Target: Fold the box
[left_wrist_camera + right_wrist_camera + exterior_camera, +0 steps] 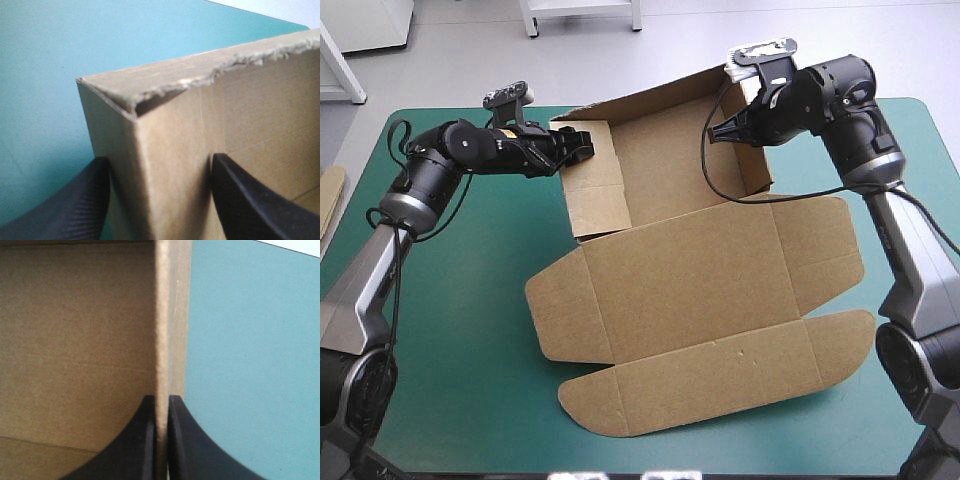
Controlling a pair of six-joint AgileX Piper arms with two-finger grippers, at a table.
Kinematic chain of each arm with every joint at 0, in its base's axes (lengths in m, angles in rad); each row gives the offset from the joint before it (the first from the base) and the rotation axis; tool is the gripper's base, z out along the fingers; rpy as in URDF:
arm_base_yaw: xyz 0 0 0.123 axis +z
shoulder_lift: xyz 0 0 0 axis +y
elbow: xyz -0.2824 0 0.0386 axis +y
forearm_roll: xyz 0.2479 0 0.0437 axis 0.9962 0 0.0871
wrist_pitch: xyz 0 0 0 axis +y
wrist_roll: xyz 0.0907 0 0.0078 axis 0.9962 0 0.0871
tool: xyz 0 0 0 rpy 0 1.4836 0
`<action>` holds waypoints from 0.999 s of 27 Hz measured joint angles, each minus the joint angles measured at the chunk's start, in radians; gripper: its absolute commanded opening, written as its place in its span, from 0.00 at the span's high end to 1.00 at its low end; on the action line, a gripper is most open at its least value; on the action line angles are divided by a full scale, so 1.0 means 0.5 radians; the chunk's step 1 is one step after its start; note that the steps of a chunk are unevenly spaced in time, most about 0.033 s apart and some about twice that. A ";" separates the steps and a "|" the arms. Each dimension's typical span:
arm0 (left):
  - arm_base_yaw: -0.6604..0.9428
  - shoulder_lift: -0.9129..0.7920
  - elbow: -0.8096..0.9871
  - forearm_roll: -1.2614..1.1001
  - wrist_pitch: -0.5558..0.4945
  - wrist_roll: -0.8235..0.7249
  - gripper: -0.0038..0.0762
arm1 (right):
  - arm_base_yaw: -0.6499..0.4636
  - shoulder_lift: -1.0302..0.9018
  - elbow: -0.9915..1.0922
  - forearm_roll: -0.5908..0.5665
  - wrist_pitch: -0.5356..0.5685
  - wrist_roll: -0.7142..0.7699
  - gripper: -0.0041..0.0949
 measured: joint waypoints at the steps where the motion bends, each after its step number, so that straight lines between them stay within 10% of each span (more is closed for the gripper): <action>1: 0.000 0.002 0.000 0.003 0.000 -0.023 0.42 | 0.010 0.000 0.000 -0.011 0.000 0.009 0.97; 9: -0.060 0.057 0.000 0.043 0.208 -0.131 0.45 | 0.034 0.000 0.000 -0.111 0.038 0.033 0.97; 16: -0.056 0.057 0.000 -0.002 0.182 -0.139 0.96 | 0.033 0.000 0.000 -0.167 0.045 0.033 0.97; 27: -0.054 0.063 -0.064 0.205 0.098 -0.123 0.96 | 0.032 0.071 -0.003 -0.153 0.103 0.038 0.97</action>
